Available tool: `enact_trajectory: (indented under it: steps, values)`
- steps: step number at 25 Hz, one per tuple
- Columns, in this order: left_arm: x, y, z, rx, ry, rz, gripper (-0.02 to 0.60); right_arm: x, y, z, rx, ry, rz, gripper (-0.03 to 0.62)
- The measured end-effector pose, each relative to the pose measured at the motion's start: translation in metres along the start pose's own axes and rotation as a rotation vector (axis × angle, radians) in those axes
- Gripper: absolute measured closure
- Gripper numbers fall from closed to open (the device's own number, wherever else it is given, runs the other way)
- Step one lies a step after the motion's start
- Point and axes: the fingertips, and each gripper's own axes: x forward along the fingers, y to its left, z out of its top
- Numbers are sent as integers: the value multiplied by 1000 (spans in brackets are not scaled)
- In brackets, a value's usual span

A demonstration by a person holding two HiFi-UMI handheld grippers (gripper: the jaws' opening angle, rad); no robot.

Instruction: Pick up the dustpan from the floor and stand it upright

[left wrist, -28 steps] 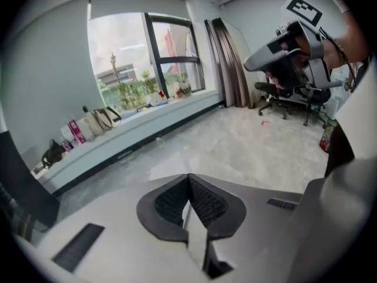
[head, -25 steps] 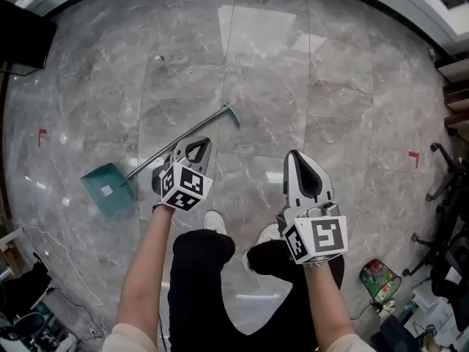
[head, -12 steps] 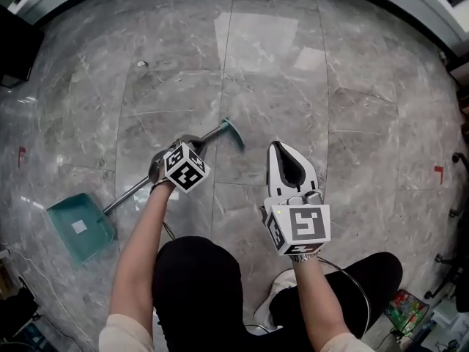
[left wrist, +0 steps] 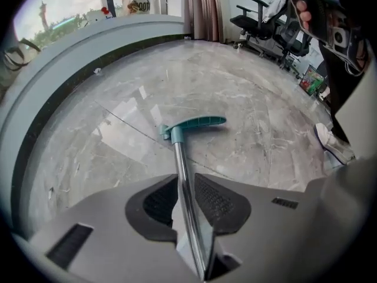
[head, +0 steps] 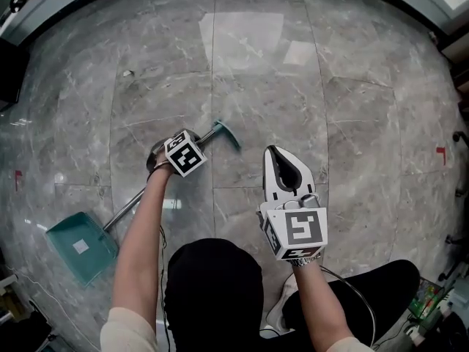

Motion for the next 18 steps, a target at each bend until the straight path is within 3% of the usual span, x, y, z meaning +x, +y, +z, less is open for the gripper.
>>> enact_trajectory:
  steps: [2,8,18]
  values:
    - [4,2,-3,3,27,-8,494,-1,-3,-3,1,3,-8,576]
    - [15,5,0,37,39,-6,494,1,-1,-9,-5,11,-16,576]
    - [28,2,1,20,56,-32,494,7,6,-22,-7,31,5,576]
